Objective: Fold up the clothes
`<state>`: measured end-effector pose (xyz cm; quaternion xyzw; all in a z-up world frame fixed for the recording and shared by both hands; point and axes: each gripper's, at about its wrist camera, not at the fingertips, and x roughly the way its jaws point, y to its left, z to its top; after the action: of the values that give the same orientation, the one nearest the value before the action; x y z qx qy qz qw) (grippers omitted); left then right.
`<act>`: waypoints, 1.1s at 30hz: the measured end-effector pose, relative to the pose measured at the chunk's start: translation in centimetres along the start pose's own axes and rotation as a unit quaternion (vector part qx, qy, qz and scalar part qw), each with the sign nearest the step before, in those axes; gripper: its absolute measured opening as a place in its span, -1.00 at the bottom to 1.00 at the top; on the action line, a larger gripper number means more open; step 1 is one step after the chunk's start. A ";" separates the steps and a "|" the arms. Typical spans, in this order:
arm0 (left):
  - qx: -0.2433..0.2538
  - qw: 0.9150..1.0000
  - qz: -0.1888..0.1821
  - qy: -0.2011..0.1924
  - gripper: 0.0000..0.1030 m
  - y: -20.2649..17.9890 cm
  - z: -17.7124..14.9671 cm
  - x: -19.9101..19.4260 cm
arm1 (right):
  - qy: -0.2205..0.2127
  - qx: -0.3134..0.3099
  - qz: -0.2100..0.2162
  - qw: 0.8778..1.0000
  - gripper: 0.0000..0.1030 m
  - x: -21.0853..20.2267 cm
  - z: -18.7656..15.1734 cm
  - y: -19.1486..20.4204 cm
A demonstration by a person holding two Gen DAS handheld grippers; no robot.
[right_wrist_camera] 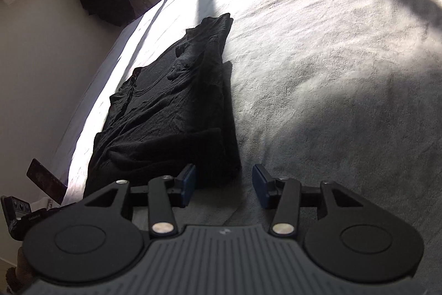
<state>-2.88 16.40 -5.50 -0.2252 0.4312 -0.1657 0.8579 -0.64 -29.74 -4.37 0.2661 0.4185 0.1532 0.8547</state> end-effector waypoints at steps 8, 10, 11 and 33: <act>-0.025 0.999 0.036 -0.013 -0.92 0.4 0.4 0.4 | -0.031 0.035 0.025 0.999 -0.89 2.3 -0.4 -0.1; -0.048 0.999 0.009 -0.008 -0.92 0.8 0.4 -0.9 | -0.037 0.052 0.040 0.997 -0.89 1.5 -0.3 -0.4; -0.051 0.999 0.002 -0.004 -0.93 0.8 0.4 -1.5 | -0.039 0.053 0.046 0.997 -0.89 0.9 -0.3 -0.4; -0.052 0.995 -0.009 0.083 -0.91 2.5 -7.2 -7.2 | 0.047 0.000 0.026 0.999 -0.90 -7.8 -5.4 0.2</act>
<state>-12.69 20.19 -5.80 -0.2585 0.5072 -0.1693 0.8045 -9.64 -31.55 -2.08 0.2694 0.4515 0.1874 0.8297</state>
